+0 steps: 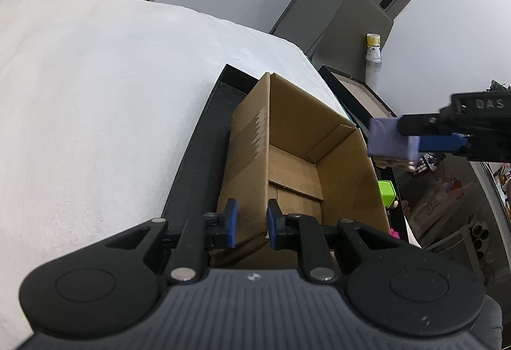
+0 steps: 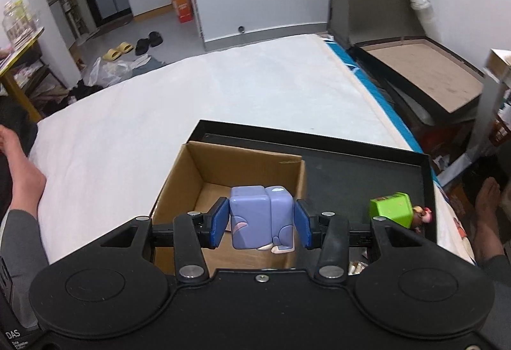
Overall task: Organize rigid objects
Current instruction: 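Carry the lavender cube toy with the right gripper into the cardboard box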
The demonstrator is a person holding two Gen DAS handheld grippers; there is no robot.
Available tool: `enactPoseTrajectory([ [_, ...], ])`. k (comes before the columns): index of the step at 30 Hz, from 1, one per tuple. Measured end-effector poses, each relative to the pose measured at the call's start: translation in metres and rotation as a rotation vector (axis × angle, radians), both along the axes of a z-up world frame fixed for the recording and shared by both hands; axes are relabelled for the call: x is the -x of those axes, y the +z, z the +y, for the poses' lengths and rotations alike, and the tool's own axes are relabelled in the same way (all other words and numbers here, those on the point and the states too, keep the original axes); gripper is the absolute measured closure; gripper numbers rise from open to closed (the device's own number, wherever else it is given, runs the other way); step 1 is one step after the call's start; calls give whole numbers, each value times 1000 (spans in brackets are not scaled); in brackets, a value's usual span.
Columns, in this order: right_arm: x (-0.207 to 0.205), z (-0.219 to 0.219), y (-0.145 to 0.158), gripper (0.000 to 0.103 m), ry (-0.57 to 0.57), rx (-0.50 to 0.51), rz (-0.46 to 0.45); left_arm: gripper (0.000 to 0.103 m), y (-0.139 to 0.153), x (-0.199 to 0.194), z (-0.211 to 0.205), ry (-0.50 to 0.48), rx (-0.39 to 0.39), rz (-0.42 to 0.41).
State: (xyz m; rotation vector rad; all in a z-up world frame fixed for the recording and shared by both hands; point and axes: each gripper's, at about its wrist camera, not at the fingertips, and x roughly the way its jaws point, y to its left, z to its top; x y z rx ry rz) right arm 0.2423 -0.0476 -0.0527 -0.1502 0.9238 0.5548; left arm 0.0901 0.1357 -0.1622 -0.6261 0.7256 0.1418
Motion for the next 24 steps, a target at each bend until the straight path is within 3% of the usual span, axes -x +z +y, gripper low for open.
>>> enactPoseTrajectory([
  [9,-10,32,-15,60,42,-14,51,85,-1,4,1,17,12,-4],
  [24,-18,70,-41,59,107,65,61,85,0,3,6,27,14,-5],
])
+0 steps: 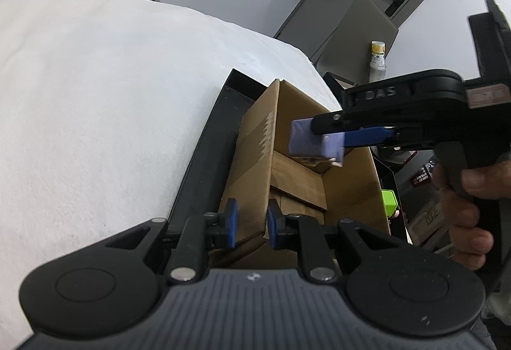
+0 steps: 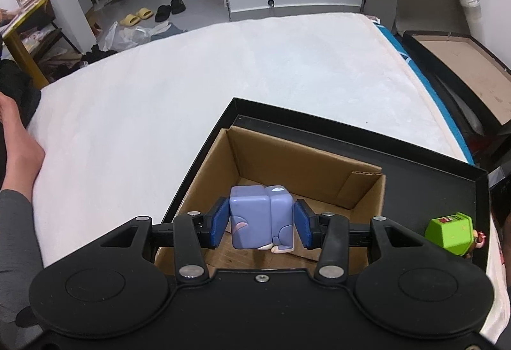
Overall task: Organize rigid objects
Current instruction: 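Carry the lavender cube toy with the right gripper into the cardboard box, then open the right gripper to release the cube and withdraw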
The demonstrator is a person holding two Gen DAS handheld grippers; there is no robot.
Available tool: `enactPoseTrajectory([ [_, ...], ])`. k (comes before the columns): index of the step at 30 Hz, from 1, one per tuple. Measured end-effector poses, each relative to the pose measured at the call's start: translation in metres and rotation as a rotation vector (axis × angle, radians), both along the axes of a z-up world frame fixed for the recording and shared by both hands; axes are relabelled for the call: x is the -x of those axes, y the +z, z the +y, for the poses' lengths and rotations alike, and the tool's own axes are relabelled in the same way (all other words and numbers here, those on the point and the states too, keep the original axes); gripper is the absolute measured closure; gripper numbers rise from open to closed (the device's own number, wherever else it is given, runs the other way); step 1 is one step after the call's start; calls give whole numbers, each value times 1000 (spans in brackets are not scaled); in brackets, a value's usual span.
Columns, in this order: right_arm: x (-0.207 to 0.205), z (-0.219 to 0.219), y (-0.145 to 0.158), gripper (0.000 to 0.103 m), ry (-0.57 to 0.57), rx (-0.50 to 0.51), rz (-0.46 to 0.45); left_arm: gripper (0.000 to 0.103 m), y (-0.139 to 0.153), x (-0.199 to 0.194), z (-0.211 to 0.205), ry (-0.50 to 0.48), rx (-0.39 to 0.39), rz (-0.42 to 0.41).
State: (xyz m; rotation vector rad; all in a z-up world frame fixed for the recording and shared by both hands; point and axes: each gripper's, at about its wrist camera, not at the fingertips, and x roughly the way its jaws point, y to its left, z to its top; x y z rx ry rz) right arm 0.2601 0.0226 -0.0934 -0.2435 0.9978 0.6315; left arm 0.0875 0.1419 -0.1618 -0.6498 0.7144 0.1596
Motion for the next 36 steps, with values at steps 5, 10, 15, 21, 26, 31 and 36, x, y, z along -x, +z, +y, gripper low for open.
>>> enactPoseTrajectory([
  [5,-3,11,-7,58,-8,21,17,85,-1,-1,1,-1,-1,0],
  [10,-2,12,1,58,1,-7,4,85,-1,-2,1,5,-3,8],
  [15,-2,6,18,57,6,-22,-14,85,-1,-2,-1,9,-11,10],
  [21,4,-12,40,48,7,-12,-55,85,0,-2,-1,9,-14,7],
  [26,6,-32,51,41,-12,1,-58,85,1,-1,-2,1,-20,-2],
  [31,9,-58,59,38,-41,16,-67,85,3,-1,-2,1,-34,1],
  [36,9,-82,63,34,-77,25,-76,85,4,0,-4,-1,-42,1],
])
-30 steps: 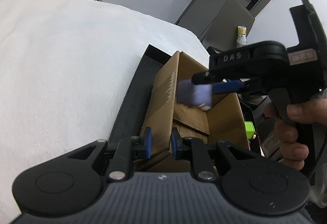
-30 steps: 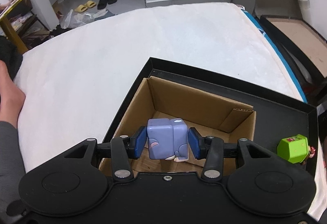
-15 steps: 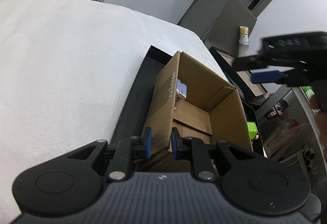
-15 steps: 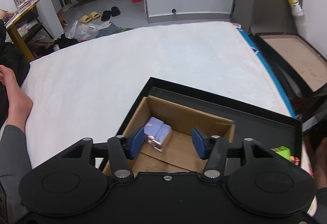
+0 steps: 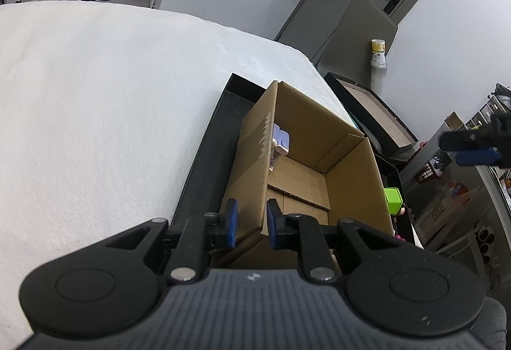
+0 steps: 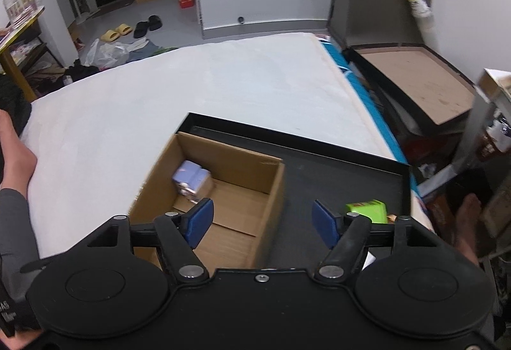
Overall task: Organize rigid objects
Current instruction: 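Open the right gripper to release the cube and withdraw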
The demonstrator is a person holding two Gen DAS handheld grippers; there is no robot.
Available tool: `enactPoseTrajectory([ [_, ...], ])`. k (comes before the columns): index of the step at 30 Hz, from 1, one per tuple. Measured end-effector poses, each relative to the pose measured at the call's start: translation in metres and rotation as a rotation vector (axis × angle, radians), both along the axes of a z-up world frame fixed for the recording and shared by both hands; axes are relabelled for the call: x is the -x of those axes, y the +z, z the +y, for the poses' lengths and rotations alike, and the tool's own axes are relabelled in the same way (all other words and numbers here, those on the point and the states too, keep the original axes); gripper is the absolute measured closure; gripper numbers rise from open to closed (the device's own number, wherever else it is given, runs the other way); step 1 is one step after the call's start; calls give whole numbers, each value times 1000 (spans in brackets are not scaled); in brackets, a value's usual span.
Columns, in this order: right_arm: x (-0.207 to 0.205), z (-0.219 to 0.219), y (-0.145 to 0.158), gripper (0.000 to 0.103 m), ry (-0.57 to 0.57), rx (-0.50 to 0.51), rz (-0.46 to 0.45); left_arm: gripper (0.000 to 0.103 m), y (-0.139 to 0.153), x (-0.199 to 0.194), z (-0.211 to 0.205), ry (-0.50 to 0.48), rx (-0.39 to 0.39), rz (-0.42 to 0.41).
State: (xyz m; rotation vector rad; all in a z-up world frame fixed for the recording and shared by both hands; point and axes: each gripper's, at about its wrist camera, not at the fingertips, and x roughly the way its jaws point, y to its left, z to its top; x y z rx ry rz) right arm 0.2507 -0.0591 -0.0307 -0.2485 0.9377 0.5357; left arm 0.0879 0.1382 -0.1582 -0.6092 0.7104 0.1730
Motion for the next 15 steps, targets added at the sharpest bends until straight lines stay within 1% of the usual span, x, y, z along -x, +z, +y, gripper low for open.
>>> enactPoseTrajectory([
  [3,-1,-16,0,33,-28,-4,2,85,0,0,0,1,2,0],
  [7,0,-36,-1,27,-61,-4,-4,85,0,1,0,1,4,-1],
  [12,-1,-60,-3,26,-105,-4,3,85,0,2,0,0,-2,-2],
  [15,-3,-74,-5,21,-126,-5,4,85,0,2,0,0,-3,-2],
])
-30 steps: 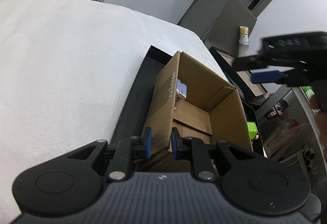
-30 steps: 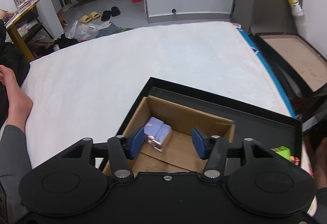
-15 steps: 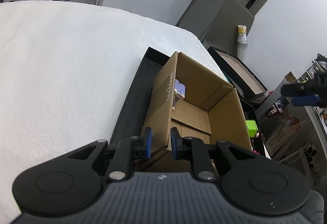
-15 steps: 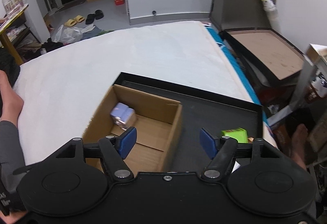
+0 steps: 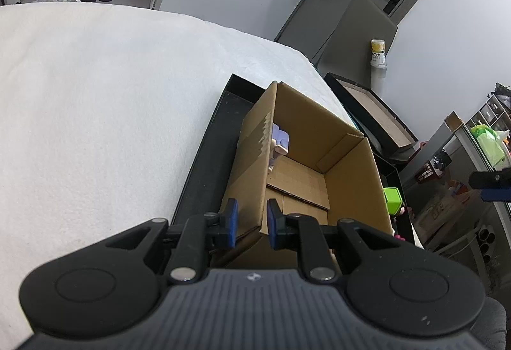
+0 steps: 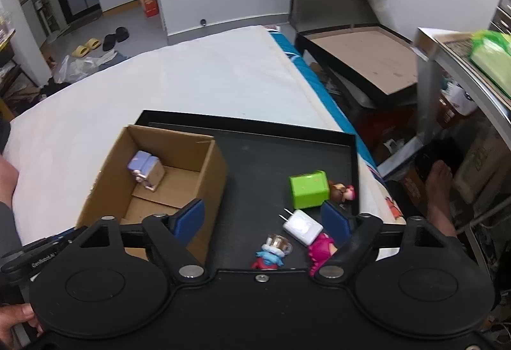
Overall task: Organize rigid objects
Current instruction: 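Open the right gripper to release the cube and withdraw, then move the right gripper down over the pink dinosaur figure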
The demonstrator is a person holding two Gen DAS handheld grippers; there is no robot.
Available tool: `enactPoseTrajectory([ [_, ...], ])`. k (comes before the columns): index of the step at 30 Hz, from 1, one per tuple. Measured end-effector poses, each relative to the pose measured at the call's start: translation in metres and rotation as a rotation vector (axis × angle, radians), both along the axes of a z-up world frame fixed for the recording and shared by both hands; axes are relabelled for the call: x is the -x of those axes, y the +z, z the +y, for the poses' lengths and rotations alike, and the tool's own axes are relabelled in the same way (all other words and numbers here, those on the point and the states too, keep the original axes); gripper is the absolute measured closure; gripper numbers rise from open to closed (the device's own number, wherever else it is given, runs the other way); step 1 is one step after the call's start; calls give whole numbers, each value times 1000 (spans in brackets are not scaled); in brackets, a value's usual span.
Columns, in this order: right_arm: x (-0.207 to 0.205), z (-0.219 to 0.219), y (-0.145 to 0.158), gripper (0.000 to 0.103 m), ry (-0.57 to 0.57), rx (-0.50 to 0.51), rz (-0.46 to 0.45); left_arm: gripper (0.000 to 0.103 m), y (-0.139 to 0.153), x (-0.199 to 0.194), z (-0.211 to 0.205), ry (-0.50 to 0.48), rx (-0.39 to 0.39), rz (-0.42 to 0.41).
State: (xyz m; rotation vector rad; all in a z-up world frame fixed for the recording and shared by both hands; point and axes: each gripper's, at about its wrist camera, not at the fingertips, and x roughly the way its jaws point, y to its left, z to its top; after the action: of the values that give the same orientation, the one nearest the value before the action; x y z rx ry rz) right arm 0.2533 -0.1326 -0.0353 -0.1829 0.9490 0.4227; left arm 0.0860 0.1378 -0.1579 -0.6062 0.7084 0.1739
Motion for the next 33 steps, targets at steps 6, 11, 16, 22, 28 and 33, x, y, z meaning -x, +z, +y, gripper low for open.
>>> enactPoseTrajectory([
  [6,-1,-21,-5,14,-37,-2,8,85,0,0,1,2,4,0],
  [11,-2,-34,-13,8,-56,0,25,85,0,0,1,1,2,0],
  [16,-5,-39,-23,3,-71,1,46,85,0,0,1,1,-1,1],
  [22,-8,-47,-38,0,-74,14,75,85,-1,-1,0,3,-2,0],
  [28,-11,-53,-62,21,-76,20,109,85,-1,-1,-1,3,-9,1],
  [33,-19,-57,-85,44,-108,14,172,85,-1,-1,-1,3,-9,1],
])
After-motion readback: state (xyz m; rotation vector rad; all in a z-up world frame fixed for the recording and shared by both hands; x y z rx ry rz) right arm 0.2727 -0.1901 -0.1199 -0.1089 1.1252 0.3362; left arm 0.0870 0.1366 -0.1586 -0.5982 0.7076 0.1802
